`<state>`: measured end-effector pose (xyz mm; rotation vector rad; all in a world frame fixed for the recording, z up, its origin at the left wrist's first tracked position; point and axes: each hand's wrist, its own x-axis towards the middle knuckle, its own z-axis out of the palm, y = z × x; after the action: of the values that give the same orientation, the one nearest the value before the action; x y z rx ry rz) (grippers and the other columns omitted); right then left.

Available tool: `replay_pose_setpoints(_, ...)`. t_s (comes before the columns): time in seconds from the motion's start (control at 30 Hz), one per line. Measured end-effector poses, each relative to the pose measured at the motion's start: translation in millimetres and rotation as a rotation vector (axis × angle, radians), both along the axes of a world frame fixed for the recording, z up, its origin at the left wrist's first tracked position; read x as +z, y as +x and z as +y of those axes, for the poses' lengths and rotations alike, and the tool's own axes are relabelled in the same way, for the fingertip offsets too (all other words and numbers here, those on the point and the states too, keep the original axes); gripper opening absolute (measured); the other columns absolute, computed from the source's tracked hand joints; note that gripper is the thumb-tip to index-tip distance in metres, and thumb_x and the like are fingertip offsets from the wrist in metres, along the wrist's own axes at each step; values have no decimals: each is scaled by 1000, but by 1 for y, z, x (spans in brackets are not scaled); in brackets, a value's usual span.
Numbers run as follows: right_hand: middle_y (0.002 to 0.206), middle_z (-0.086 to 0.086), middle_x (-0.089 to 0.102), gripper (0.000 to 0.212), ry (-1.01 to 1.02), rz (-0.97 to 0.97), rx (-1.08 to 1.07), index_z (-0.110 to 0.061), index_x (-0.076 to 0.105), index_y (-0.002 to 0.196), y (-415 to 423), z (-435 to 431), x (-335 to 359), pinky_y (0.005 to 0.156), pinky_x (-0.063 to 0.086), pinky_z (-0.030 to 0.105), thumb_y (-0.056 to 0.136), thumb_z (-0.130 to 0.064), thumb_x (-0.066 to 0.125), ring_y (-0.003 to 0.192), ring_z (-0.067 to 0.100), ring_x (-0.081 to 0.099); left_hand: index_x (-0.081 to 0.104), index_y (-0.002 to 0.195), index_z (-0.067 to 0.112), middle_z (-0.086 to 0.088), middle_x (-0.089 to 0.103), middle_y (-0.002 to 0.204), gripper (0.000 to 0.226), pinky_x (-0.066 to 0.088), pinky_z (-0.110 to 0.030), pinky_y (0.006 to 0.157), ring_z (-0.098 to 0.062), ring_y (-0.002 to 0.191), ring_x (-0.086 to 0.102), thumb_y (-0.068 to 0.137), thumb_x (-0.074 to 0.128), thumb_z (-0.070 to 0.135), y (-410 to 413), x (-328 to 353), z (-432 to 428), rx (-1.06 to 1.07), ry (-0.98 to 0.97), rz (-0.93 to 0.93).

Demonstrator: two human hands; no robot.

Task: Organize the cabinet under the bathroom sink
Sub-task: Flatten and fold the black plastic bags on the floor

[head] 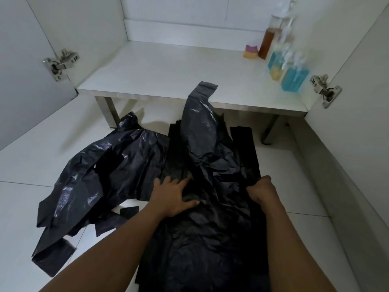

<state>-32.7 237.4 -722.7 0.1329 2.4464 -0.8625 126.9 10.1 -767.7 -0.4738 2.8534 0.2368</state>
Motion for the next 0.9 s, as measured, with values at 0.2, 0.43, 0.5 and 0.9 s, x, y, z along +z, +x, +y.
replay_pose_setpoints(0.2,121,7,60,47,-521,-64,-168,-16,51,138,5,5,3,93,52,39,92,-18,63,104,27,62,59,128,30,-2,44,138,89,27,-49,103,-26,126,35,73,31,95,11,-2,-3,42,-62,45)
replay_pose_setpoints(0.43,119,9,68,44,-597,305,60,-21,75,108,2,-4,23,89,54,20,91,9,48,106,18,66,43,126,29,5,43,140,95,26,-51,105,-23,131,35,56,58,92,13,-11,-2,53,-18,49)
replay_pose_setpoints(0.5,135,10,58,43,-250,410,285,-19,70,121,0,-9,10,102,48,29,87,2,53,119,23,58,36,141,30,5,38,150,110,24,-52,108,-23,137,30,54,60,92,14,-12,-3,55,5,44)
replay_pose_setpoints(0.9,140,6,44,48,-362,371,136,-16,54,140,6,-19,1,102,33,23,94,-28,63,129,22,45,62,125,32,5,44,132,108,19,-49,103,-22,126,35,49,39,104,22,-4,-13,-66,-117,115)
